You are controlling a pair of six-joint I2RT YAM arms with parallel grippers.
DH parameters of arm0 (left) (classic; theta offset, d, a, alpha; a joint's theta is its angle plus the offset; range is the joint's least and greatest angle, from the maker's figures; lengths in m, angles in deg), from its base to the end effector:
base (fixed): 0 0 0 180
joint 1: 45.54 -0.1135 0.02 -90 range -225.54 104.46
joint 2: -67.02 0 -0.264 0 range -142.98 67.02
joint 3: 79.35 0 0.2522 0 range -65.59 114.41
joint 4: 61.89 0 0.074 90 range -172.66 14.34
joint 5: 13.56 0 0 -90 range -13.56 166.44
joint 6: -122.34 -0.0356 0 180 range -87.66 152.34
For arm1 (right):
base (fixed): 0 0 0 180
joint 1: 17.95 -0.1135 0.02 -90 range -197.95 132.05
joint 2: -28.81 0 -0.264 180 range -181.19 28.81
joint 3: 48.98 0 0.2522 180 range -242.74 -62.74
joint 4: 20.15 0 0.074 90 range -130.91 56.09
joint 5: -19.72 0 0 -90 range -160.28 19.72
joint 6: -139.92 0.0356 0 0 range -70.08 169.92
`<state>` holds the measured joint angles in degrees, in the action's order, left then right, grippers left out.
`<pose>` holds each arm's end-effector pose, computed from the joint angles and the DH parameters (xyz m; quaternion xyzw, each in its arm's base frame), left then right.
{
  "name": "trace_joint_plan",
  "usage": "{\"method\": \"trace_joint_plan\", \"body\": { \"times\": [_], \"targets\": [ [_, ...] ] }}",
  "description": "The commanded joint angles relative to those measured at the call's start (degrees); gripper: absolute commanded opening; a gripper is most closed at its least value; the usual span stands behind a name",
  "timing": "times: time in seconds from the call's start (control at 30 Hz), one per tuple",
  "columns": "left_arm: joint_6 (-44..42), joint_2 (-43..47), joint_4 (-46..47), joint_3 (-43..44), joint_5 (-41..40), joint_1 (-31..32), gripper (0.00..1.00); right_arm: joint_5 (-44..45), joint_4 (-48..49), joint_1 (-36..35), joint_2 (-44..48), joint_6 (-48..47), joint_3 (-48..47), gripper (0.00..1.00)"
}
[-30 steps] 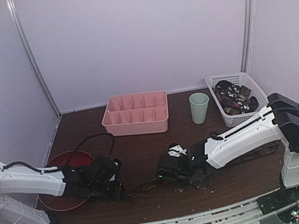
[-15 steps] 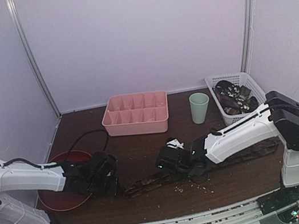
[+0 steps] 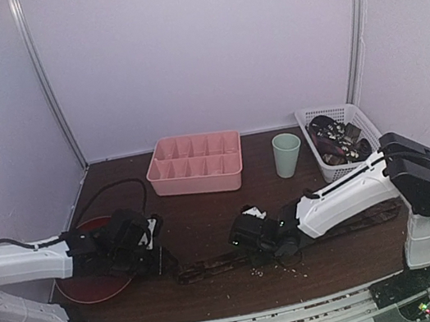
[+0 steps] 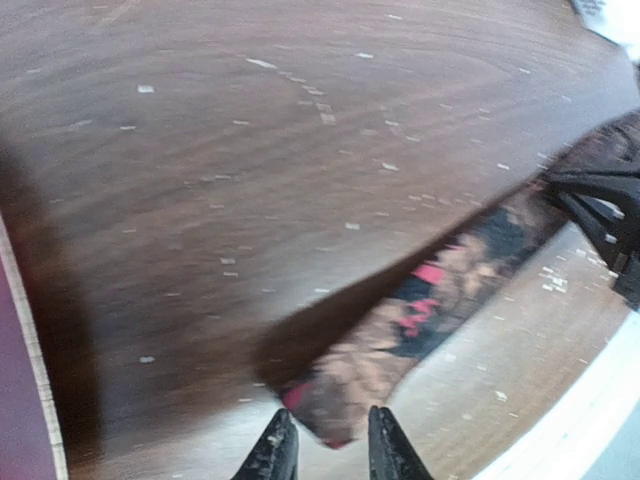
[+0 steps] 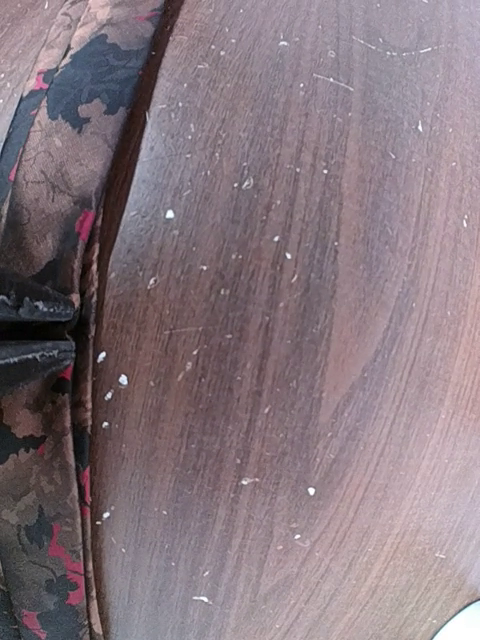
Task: Roll the ties
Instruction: Adjust the tie at the center of the board.
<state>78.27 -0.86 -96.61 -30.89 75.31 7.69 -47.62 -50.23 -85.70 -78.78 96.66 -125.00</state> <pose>0.1338 -0.1779 0.1854 0.0575 0.9497 -0.2283 0.2067 0.1511 0.3330 0.1391 -0.1260 0.9435 0.0989 0.2901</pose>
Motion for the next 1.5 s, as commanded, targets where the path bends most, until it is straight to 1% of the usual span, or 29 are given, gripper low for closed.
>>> {"method": "trace_joint_plan", "body": {
  "times": [0.0, 0.13, 0.27, 0.33, 0.53, 0.73, 0.9, 1.03, 1.17, 1.33, 1.4, 1.47],
  "targets": [
    [-0.3, 0.63, 7.06, -1.47, 7.91, 0.03, 0.23, -1.18, -2.28, -0.2, 2.08, 0.38, -0.73, 0.12],
    [0.65, -0.89, 10.68, -3.91, 9.13, 0.03, 0.19, -1.84, -2.01, -0.21, 6.02, 0.89, 0.59, 0.21],
    [1.12, -3.85, 11.96, -5.55, 8.93, 0.03, 0.15, -1.67, -1.52, 0.85, 9.47, 1.54, 3.67, 0.25],
    [1.22, -4.69, 11.98, -6.05, 8.27, 0.03, 0.15, -1.97, -1.06, 2.29, 10.27, 2.45, 5.74, 0.25],
    [1.4, -6.25, 12.18, -7.65, 7.02, 0.03, 0.14, -1.93, -0.73, 6.56, 11.0, 5.7, 12.0, 0.2],
    [2.16, -6.45, 11.62, -9.06, 6.63, 0.04, 0.13, -2.39, 0.89, 7.82, 10.88, 9.18, 17.49, 0.18],
    [1.83, -6.57, 6.48, -6.9, 2.14, 0.04, 0.11, -1.77, 0.62, 7.85, 10.42, 11.52, 19.01, 0.17],
    [1.64, -5.06, 2.03, -3.88, -1.52, 0.03, 0.1, -0.63, 0.2, 7.88, 12.01, 12.83, 20.07, 0.17],
    [1.49, -2.01, 1.1, -2.15, -1.36, 0.05, 0.13, 0.02, 0.52, 7.89, 14.18, 12.93, 20.56, 0.17],
    [2.27, -0.71, 1.52, -3.73, -0.96, -0.01, 0.16, -0.34, 2.04, 7.85, 15.36, 12.83, 21.5, 0.17],
    [2.6, -0.48, 3.11, -4.21, -0.02, -0.05, 0.18, -0.74, 2.53, 7.85, 15.48, 12.69, 21.56, 0.17],
    [3.49, -0.02, 5.41, -4.7, 1.52, 0.01, 0.24, -1.0, 2.69, 7.76, 15.6, 12.62, 21.54, 0.16]
  ]
}}
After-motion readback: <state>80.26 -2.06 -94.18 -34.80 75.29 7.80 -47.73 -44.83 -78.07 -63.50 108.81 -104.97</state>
